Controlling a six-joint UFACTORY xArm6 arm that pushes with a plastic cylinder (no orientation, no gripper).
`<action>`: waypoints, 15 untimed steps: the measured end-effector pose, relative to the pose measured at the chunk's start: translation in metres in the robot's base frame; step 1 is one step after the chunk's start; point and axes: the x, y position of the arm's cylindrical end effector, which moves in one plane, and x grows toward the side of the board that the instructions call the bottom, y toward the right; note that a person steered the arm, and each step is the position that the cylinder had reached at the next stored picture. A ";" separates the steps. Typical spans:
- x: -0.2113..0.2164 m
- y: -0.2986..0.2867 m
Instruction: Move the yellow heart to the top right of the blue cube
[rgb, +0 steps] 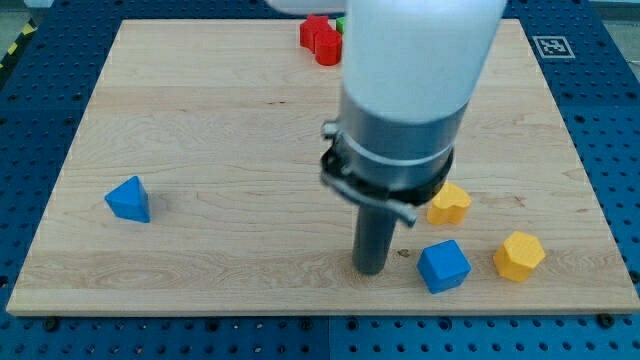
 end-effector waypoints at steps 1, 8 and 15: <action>0.024 0.010; 0.024 0.065; -0.088 0.054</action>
